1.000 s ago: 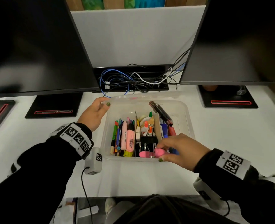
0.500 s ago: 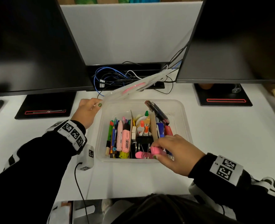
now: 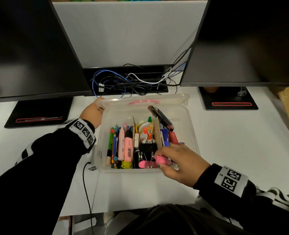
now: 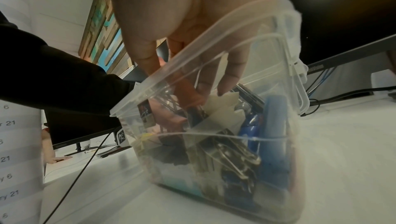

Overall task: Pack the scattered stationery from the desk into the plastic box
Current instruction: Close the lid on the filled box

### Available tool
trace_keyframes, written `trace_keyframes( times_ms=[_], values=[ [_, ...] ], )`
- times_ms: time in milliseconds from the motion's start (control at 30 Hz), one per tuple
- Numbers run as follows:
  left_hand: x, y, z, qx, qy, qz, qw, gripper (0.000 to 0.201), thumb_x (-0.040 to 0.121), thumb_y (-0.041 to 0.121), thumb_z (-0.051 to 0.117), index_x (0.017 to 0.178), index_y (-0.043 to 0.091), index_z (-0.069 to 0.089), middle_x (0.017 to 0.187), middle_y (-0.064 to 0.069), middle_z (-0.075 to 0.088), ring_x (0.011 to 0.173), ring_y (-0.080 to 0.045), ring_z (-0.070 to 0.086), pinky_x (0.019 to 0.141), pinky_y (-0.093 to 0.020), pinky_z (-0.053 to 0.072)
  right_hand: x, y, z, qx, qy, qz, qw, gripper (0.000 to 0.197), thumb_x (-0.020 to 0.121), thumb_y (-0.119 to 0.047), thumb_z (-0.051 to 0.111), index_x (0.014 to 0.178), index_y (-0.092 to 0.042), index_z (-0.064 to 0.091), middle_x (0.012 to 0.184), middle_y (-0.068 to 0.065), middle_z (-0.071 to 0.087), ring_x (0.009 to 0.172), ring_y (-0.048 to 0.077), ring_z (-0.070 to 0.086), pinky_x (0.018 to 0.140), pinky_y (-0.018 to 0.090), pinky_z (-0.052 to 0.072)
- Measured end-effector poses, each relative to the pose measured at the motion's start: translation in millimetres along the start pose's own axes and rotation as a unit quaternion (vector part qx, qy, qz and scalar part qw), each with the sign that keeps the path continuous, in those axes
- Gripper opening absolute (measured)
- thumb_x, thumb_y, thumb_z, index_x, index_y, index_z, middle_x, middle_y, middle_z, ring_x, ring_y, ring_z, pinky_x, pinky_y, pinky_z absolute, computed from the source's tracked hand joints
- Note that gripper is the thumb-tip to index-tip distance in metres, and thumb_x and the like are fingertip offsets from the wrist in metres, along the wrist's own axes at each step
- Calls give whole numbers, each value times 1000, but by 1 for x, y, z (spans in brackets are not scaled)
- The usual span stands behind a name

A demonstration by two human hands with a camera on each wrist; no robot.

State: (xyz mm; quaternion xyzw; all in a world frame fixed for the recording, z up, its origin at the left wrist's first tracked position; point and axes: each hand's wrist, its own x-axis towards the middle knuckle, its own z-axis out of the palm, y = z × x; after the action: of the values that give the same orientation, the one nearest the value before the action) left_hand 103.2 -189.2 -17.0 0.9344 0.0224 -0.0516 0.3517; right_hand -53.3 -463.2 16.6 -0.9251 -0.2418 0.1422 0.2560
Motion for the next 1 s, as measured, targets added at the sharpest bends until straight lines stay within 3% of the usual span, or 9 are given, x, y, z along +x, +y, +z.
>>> trace_keyframes(
  times_ms=[100,267,400,600,733,800,867,933,1000],
  values=[
    [5,0,-2,6,-19,8,1000,23,90,3,39,95,21,52,92,-7,58,85,-24,52,75,-29,36,-1,1,-2,18,-5,5,1000,48,79,-50,33,110,-24,58,84,-21,44,85,2,44,79,20,31],
    [8,-7,-3,-18,-27,10,999,32,95,7,41,114,27,55,109,2,60,93,-18,58,80,-25,41,2,1,-6,25,-22,4,999,44,77,-53,34,102,-27,58,76,-25,42,82,1,43,78,21,35],
    [5,-18,-6,-42,-51,23,998,54,91,-5,43,121,39,50,129,0,52,114,-20,54,100,-32,42,4,-1,-6,20,-29,2,999,25,76,-48,37,84,-29,51,67,-23,37,75,3,39,74,22,33],
    [-28,1,-26,16,65,11,998,63,80,-10,42,129,30,47,134,2,46,121,-17,47,93,-23,34,7,0,-4,-5,-50,1,999,48,74,-50,32,103,-27,63,74,-21,42,84,4,43,85,27,41],
    [-76,33,-39,38,197,109,974,36,78,-3,53,104,22,55,105,3,53,100,-16,53,95,-40,43,5,0,-6,12,-50,2,999,28,89,-33,52,115,-25,61,96,-11,56,98,8,49,91,25,41],
    [-105,49,-38,62,141,184,971,22,79,13,55,95,29,56,93,12,53,90,-10,51,88,-42,43,4,0,-10,15,-53,-1,998,28,91,-32,54,118,-26,59,104,-9,58,101,7,50,90,21,41],
    [-131,61,-29,75,14,233,970,13,82,36,49,91,39,57,90,20,53,89,-4,50,87,-35,38,2,0,-14,15,-55,1,998,27,92,-34,54,117,-28,58,108,-10,59,100,7,52,88,20,43],
    [-148,68,-15,101,-89,274,952,20,81,51,46,95,44,59,89,21,55,90,-1,48,86,-25,31,0,1,-17,13,-59,2,998,25,92,-33,54,116,-28,58,109,-11,60,100,7,53,88,22,43],
    [-153,69,0,138,-124,312,932,26,80,57,46,98,46,62,87,22,56,86,0,46,81,-18,27,0,0,-19,-3,-64,-1,998,25,93,-33,53,117,-28,58,109,-11,61,100,8,53,88,23,43]
  ],
)
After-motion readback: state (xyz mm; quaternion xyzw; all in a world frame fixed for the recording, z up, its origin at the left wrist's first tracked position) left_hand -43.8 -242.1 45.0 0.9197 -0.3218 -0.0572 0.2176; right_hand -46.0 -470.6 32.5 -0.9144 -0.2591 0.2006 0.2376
